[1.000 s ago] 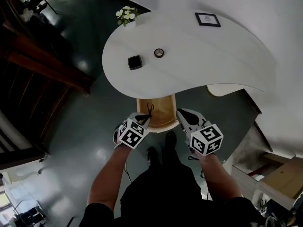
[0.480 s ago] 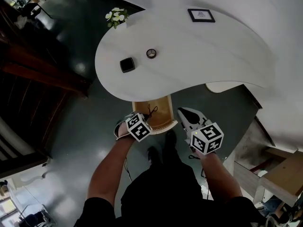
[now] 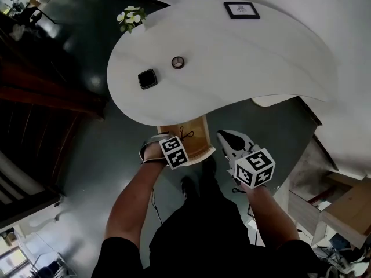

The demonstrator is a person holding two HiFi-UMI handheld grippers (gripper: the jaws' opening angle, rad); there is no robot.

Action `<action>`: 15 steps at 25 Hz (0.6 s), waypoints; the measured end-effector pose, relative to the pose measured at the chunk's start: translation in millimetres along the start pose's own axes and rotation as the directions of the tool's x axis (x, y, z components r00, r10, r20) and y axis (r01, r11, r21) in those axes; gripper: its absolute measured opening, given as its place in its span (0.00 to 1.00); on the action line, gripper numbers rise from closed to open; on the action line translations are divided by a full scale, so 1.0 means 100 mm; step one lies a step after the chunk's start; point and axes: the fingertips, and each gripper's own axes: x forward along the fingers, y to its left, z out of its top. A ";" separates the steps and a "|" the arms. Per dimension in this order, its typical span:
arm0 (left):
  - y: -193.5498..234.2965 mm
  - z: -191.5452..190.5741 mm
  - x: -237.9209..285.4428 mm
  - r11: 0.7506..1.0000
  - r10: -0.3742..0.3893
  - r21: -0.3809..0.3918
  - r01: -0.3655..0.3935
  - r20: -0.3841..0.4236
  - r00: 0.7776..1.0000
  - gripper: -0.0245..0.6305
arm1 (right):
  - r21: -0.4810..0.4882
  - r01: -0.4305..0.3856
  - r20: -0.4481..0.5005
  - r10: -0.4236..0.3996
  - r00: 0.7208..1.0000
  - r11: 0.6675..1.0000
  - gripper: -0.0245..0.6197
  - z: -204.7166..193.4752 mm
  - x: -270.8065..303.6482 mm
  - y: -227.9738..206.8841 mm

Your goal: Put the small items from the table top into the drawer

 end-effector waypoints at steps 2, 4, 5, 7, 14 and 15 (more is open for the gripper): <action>0.03 0.01 0.05 1.000 0.002 0.017 -0.001 -0.005 1.000 0.08 | 0.001 0.001 -0.006 -0.001 1.000 1.000 0.05 -0.03 0.01 -0.03; 0.05 0.02 0.10 0.999 0.002 0.032 -0.002 -0.009 1.000 0.08 | 0.005 0.003 -0.011 -0.003 1.000 1.000 0.05 -0.07 0.02 -0.06; 0.05 0.02 0.13 0.999 0.003 0.043 -0.002 -0.013 1.000 0.08 | 0.008 0.004 -0.013 -0.004 1.000 1.000 0.05 -0.09 0.02 -0.07; 0.06 0.02 0.19 0.997 0.005 0.071 -0.004 -0.025 1.000 0.08 | 0.012 0.005 -0.018 -0.005 1.000 1.000 0.05 -0.12 0.02 -0.10; 0.06 -0.03 0.41 0.987 0.008 0.162 0.007 -0.093 0.996 0.08 | 0.024 0.013 -0.028 -0.012 1.000 1.000 0.05 -0.22 0.03 -0.19; 0.05 -0.02 0.44 0.987 0.004 0.163 0.012 -0.097 0.995 0.08 | 0.025 0.014 -0.029 -0.013 1.000 1.000 0.05 -0.23 0.02 -0.20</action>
